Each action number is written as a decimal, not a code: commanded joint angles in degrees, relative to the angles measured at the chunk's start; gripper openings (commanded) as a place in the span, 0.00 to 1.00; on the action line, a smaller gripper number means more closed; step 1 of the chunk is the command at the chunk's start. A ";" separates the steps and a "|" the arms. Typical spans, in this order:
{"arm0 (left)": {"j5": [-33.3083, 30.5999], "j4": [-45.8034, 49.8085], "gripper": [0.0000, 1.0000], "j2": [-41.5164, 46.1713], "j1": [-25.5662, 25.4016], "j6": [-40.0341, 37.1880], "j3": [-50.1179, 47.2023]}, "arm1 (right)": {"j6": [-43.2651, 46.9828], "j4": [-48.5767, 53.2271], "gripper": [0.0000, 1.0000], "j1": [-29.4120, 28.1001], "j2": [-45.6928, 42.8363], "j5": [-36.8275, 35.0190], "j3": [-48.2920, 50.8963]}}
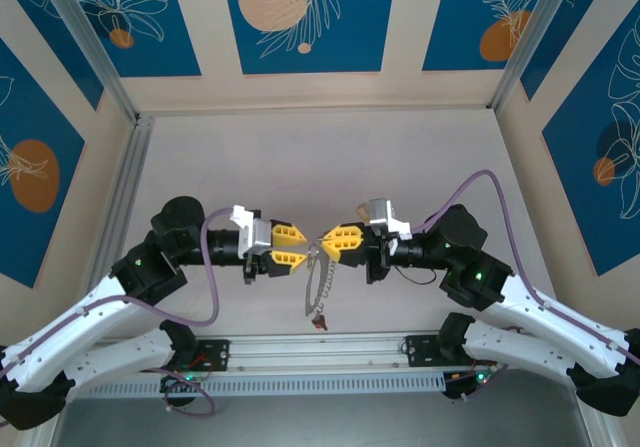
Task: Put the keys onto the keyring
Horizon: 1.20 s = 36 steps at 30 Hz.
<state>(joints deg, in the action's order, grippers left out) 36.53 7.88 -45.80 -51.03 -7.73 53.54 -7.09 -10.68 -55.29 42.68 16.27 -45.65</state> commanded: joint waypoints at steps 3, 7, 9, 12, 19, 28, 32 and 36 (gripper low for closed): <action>1.80 -4.81 0.33 1.10 -0.30 2.22 -0.29 | -1.01 -6.15 0.00 0.00 -0.66 2.14 1.24; 2.61 -7.43 0.33 1.36 -0.31 3.39 -0.71 | -0.81 -8.32 0.00 0.00 -0.66 3.65 2.40; 3.09 -9.34 0.33 1.24 -0.30 4.27 -1.13 | -0.99 -8.95 0.00 0.00 -0.49 4.15 2.67; 4.22 -11.58 0.33 0.46 -0.30 5.56 -1.42 | -1.23 -9.64 0.00 0.01 -0.32 4.36 2.61; 4.91 -13.21 0.32 -0.79 -0.35 6.19 -1.57 | -1.61 -10.66 0.00 0.01 -0.36 4.43 2.75; 5.40 -14.69 0.30 -1.64 -0.49 6.79 -2.30 | -1.18 -12.87 0.00 0.00 0.77 2.82 3.55; 5.31 -15.00 0.28 -2.15 -0.56 6.51 -2.40 | -1.26 -14.12 0.00 0.00 1.92 2.83 3.49; 4.66 -14.61 0.20 -2.27 -0.57 5.72 -2.47 | -1.17 -14.19 0.00 0.09 2.41 2.89 3.15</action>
<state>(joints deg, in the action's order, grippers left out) 40.47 -5.06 -48.10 -51.09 -1.85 51.62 -8.14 -20.64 -55.27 45.36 19.73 -42.28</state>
